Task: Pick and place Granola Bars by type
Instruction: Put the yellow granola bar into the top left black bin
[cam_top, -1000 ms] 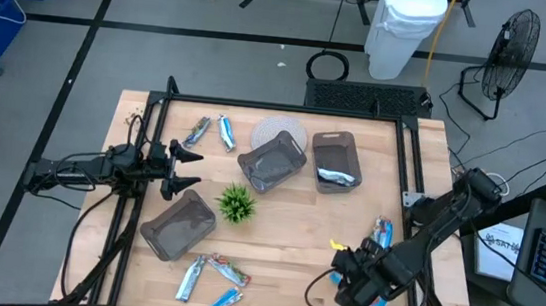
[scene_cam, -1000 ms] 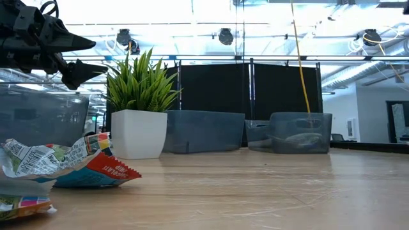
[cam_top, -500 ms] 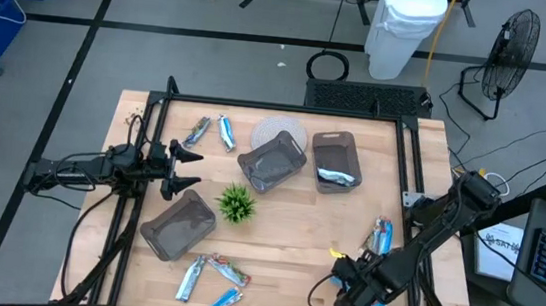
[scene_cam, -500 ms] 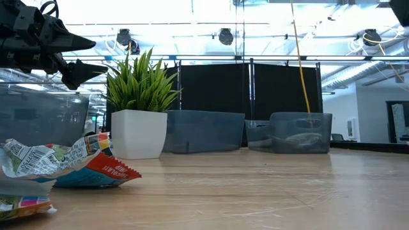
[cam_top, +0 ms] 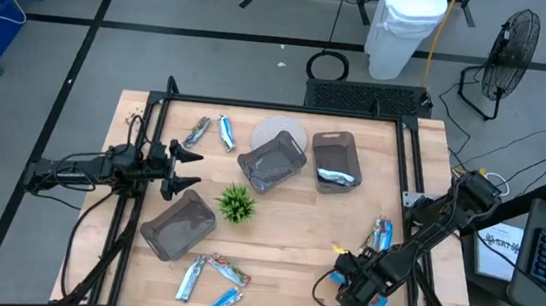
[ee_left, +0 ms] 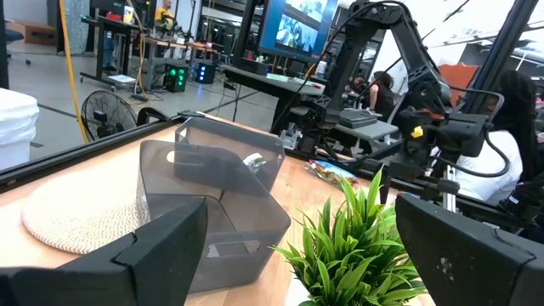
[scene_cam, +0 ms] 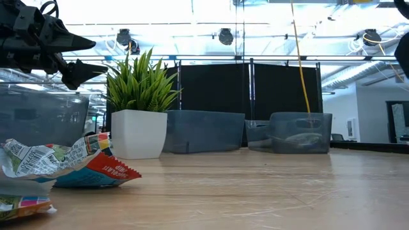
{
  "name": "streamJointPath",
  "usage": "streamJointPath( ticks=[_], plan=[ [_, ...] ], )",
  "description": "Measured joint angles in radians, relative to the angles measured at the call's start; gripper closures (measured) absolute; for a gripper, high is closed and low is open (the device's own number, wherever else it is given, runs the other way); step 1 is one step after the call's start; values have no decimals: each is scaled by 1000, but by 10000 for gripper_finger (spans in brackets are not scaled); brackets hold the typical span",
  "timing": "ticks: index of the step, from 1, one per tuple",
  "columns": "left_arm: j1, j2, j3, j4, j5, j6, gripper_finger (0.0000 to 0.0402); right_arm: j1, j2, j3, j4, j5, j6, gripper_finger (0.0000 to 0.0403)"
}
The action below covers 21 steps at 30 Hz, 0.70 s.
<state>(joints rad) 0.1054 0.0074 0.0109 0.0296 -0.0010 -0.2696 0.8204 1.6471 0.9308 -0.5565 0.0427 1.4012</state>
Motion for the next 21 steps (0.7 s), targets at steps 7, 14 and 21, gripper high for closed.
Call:
streamJointPath(
  ticks=[7,14,21],
  plan=[
    [0,0,0,0,0,0,23,0,0,-8,4,-9,-24,134],
    [0,0,0,0,0,0,23,-1,1,-10,-8,-12,-29,218],
    [0,0,0,0,0,0,23,-1,1,-12,-15,-11,-40,316]
  ],
)
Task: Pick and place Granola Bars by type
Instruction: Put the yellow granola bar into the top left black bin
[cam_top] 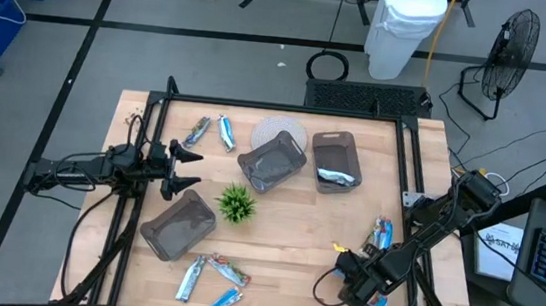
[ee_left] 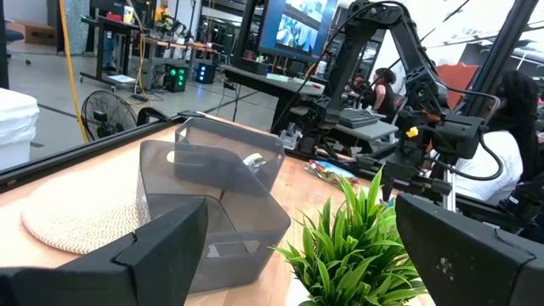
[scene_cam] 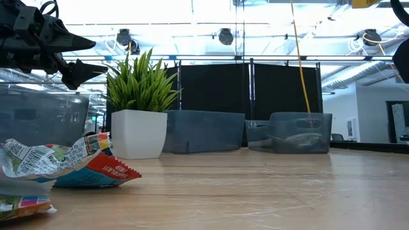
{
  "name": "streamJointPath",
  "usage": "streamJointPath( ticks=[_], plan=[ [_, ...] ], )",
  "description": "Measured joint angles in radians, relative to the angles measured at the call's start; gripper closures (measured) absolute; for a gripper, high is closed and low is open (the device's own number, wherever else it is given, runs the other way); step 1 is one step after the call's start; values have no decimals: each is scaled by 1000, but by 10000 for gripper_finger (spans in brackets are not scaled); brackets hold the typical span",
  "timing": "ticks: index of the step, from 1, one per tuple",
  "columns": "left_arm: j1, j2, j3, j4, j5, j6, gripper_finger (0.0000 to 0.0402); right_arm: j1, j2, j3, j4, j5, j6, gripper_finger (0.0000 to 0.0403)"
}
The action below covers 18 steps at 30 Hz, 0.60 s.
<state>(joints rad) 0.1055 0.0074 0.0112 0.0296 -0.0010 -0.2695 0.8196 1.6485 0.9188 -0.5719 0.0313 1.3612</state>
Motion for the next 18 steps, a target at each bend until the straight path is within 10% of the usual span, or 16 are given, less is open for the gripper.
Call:
streamJointPath(
  ticks=[6,18],
  plan=[
    [0,0,0,0,0,0,23,0,-1,0,31,3,-96,393],
    [0,0,0,0,0,0,23,-95,-95,0,104,46,-317,401]
  ],
)
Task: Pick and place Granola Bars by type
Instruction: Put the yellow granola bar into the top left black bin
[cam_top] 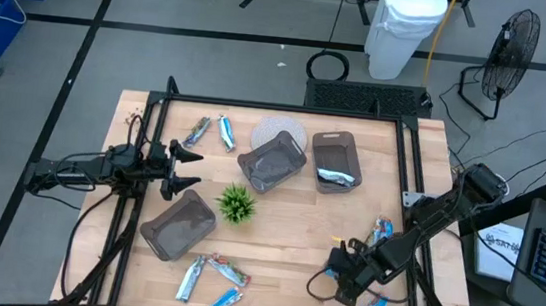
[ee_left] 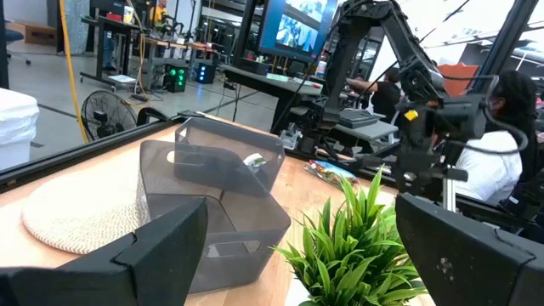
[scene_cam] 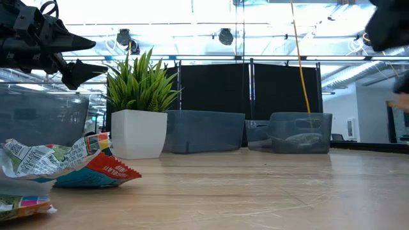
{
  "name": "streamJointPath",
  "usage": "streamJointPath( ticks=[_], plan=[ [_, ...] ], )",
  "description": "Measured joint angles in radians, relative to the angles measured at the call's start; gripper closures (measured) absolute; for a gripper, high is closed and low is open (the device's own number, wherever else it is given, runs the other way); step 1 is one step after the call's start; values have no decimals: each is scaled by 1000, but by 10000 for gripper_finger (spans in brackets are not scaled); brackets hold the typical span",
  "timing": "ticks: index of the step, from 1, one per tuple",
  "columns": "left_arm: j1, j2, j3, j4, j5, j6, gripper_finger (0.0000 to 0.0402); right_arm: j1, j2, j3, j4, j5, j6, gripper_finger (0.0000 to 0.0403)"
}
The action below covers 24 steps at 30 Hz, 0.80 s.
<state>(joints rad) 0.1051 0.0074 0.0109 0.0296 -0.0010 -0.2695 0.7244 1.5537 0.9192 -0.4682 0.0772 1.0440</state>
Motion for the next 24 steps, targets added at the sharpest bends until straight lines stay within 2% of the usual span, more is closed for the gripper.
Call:
streamJointPath(
  ticks=[5,9,13,19,24],
  plan=[
    [0,0,0,0,0,0,23,-48,-66,26,-38,0,-99,402],
    [0,0,0,0,0,0,23,-81,-127,80,-137,-15,-164,402],
    [0,0,0,0,0,0,23,-117,-171,177,-325,-55,-225,402],
    [0,0,0,0,0,0,23,-158,-206,356,-629,-55,-308,402],
    [0,0,0,0,0,0,23,-182,-208,493,-811,-56,-345,403]
  ],
)
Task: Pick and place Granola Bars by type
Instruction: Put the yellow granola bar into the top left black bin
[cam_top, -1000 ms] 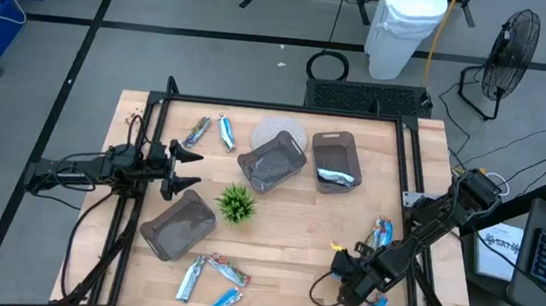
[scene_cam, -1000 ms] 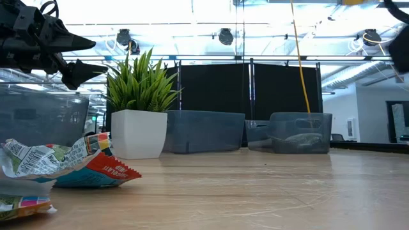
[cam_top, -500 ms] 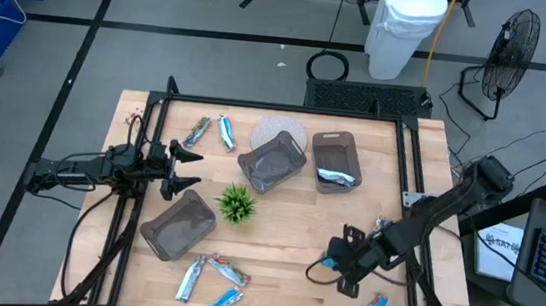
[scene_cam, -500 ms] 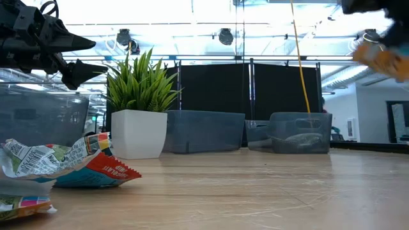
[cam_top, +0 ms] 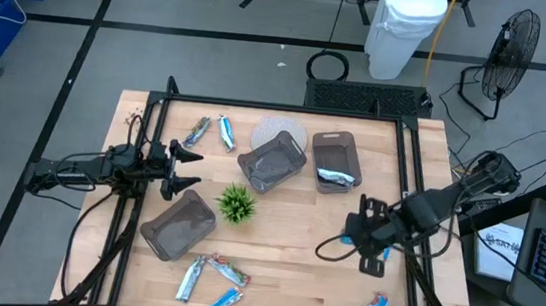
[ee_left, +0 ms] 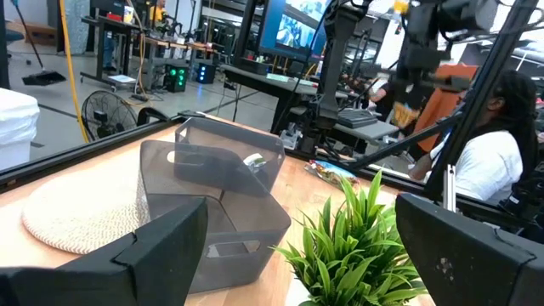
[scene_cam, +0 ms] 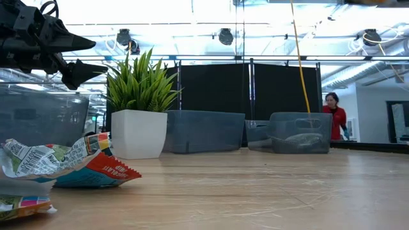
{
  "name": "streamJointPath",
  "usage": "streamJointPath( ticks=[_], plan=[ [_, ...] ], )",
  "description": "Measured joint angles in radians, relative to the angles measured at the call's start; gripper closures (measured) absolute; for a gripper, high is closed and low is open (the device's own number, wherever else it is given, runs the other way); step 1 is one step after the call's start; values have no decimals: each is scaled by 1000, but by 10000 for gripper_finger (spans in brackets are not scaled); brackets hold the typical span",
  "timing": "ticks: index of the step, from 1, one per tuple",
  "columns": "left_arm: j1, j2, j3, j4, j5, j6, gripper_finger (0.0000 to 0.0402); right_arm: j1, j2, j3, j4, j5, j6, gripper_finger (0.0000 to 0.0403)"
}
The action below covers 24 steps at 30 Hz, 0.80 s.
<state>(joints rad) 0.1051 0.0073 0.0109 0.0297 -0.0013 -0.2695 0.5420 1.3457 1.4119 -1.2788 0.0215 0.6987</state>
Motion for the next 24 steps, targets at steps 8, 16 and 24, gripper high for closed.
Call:
streamJointPath(
  ticks=[8,16,24],
  plan=[
    [0,0,0,0,0,0,23,-49,0,152,-203,-47,-8,403],
    [0,0,0,0,0,0,23,-99,0,260,-281,-8,-19,403],
    [0,0,0,0,0,0,23,-278,13,271,-87,60,-107,403]
  ],
)
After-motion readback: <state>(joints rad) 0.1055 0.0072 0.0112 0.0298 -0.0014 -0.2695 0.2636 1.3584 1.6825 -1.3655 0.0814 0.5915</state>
